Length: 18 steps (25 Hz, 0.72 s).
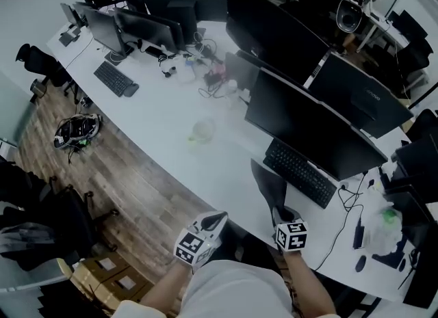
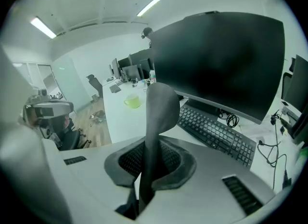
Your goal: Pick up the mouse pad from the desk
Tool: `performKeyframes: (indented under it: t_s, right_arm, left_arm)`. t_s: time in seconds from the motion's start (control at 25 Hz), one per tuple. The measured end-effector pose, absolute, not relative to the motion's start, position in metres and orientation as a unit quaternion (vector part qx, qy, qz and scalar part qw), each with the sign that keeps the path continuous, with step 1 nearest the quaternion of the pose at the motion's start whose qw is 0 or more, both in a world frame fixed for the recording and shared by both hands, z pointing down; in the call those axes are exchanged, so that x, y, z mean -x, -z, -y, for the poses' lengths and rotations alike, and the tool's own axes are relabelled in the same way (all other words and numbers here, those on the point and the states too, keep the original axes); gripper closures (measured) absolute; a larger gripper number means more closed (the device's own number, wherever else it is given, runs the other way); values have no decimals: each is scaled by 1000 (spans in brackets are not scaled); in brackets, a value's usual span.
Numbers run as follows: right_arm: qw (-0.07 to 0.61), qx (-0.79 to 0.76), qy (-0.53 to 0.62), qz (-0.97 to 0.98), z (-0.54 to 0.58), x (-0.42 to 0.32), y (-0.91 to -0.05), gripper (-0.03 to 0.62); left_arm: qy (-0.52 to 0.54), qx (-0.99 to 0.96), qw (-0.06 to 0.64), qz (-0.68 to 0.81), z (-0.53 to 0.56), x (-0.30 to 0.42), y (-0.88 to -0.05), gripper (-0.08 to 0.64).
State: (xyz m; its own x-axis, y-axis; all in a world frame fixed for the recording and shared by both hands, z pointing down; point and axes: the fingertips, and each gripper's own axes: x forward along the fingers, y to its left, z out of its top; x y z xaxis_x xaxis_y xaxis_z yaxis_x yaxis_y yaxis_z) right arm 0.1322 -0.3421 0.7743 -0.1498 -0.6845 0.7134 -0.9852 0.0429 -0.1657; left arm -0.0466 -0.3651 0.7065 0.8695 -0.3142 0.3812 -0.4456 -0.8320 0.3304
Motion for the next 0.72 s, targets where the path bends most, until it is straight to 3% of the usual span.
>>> performKeyframes:
  t_s: [0.72]
  right_arm:
    - [114,-633,-241,727,286,-201,-613,549]
  left_arm:
    - [-113,-952,164,230,345,11,-625,543]
